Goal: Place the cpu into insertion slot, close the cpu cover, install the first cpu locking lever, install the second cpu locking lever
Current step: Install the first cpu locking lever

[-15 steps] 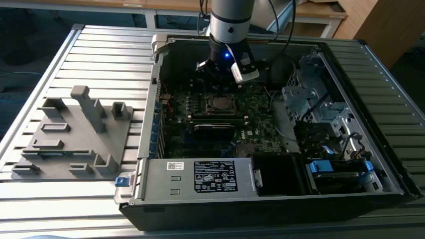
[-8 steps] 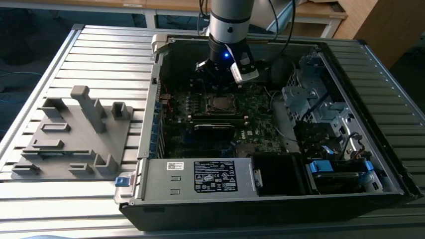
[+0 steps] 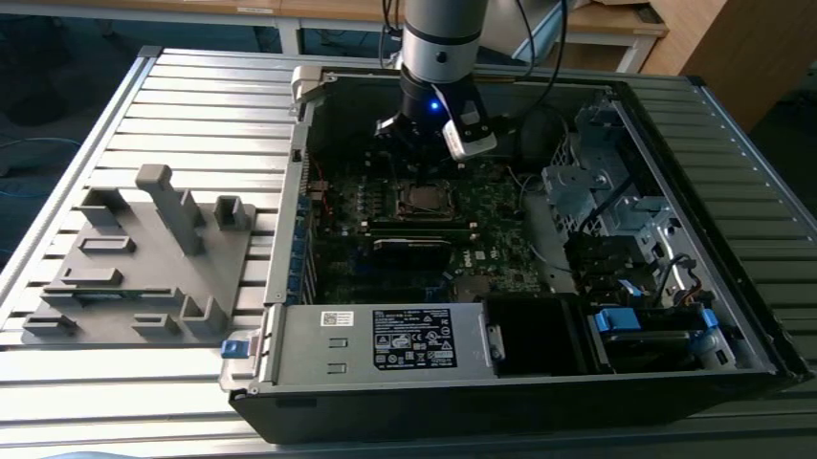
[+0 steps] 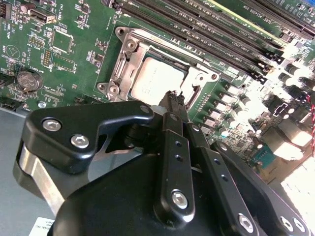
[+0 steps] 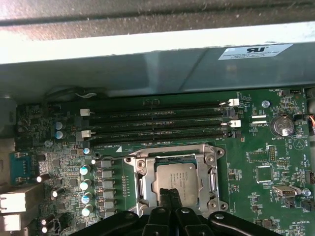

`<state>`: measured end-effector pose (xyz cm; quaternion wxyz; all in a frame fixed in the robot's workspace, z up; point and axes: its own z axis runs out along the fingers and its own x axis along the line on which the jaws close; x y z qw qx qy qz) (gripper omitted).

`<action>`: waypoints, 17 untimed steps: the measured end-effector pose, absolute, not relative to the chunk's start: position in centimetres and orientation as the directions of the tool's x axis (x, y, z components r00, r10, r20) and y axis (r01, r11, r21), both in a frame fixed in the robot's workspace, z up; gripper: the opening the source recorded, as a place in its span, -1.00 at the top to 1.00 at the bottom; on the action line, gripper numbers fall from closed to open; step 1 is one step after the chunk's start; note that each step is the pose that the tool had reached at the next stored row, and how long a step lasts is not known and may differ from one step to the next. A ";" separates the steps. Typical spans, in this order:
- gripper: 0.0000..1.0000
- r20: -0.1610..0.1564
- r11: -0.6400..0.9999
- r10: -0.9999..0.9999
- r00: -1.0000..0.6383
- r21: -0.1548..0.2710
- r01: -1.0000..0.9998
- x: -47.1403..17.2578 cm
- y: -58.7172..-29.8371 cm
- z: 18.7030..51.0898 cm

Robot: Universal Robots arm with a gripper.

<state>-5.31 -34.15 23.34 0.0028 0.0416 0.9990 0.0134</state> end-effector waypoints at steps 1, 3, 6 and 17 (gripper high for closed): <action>0.80 -0.005 0.996 0.083 -0.997 0.027 0.083 -5.3 -34.2 23.3; 0.80 -0.005 0.996 0.083 -0.997 0.027 0.083 -5.4 -34.2 23.3; 0.80 -0.005 0.996 0.083 -0.997 0.027 0.083 -5.4 -34.2 23.3; 0.80 -0.005 0.996 0.083 -0.997 0.027 0.083 -5.5 -34.2 23.3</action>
